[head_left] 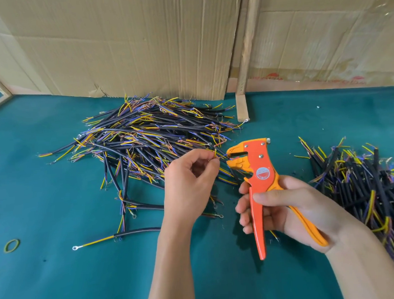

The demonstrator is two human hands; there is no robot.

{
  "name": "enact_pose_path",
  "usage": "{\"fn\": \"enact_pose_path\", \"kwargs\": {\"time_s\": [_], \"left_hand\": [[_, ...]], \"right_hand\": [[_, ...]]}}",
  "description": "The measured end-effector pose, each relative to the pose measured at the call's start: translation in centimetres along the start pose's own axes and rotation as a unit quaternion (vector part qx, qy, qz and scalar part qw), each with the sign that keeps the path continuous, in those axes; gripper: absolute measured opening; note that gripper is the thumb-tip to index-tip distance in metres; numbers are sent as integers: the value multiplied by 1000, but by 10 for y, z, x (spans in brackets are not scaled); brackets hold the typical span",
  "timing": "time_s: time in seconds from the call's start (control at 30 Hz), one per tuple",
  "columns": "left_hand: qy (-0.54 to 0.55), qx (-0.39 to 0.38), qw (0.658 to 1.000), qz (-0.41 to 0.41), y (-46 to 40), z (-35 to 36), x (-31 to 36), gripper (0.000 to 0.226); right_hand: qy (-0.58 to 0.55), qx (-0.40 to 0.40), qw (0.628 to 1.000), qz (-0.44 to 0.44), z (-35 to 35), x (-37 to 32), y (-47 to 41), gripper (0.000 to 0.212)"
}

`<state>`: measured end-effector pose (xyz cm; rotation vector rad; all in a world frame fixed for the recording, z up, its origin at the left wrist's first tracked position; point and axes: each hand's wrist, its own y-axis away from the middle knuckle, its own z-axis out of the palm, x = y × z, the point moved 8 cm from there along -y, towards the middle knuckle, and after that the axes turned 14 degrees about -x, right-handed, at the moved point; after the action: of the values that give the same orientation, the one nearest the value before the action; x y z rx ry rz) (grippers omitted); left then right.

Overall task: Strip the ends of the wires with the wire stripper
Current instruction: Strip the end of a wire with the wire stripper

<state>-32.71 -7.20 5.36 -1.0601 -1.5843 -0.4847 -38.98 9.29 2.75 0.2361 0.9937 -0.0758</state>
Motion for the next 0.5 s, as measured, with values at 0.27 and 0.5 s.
{"fn": "enact_pose_path", "kwargs": {"time_s": [0.27, 0.5], "left_hand": [[-18, -6, 1000, 2, 0, 0, 2, 20], [-22, -11, 1000, 6, 0, 1, 3, 16]], "right_hand": [[0, 19, 1000, -7, 9, 1, -9, 18], [-12, 11, 1000, -14, 8, 2, -10, 25]]}}
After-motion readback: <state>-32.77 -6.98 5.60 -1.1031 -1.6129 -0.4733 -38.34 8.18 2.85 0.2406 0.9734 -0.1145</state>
